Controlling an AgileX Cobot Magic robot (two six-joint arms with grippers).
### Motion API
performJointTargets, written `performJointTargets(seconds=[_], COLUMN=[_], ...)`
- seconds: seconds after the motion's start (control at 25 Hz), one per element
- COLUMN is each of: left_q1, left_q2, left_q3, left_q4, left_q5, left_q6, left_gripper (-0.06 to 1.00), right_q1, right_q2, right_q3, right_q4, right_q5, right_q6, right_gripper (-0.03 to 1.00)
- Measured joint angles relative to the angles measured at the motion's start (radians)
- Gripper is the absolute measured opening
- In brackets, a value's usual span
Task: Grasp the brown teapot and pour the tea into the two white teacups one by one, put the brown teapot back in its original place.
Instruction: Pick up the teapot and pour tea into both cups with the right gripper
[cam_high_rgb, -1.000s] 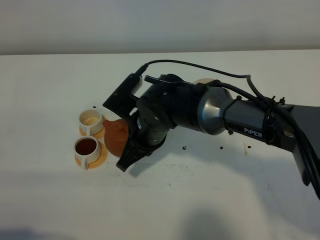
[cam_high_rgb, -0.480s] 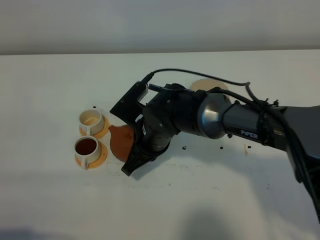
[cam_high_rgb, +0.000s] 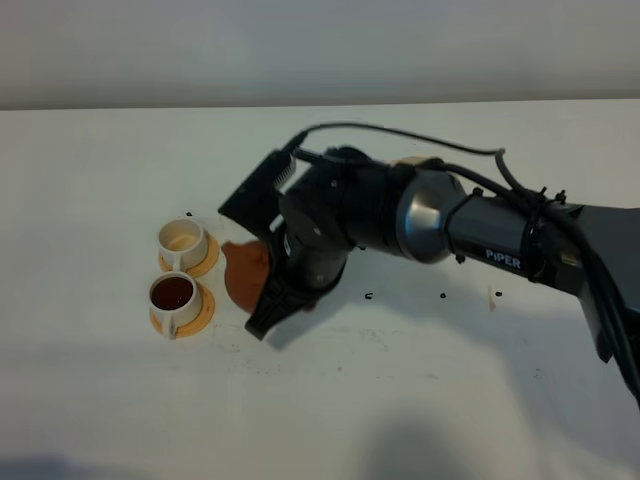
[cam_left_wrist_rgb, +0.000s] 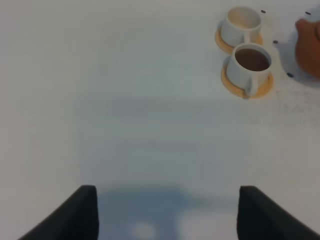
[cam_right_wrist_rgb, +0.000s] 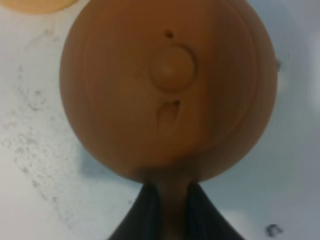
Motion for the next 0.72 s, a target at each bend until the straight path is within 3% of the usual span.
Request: performJointTargets(seconds=[0.72], left_q1=[0.0], left_q2=[0.0], left_q3=[0.0], left_q4=[0.0], left_q5=[0.0], left_q6=[0.0], left_gripper=[0.56], right_q1=[-0.027], right_q2=[0.094], right_q3=[-0.314], right_q4=[-0.175], right_q5=[0.147], right_q6=[-0.1], right_gripper=[0.1])
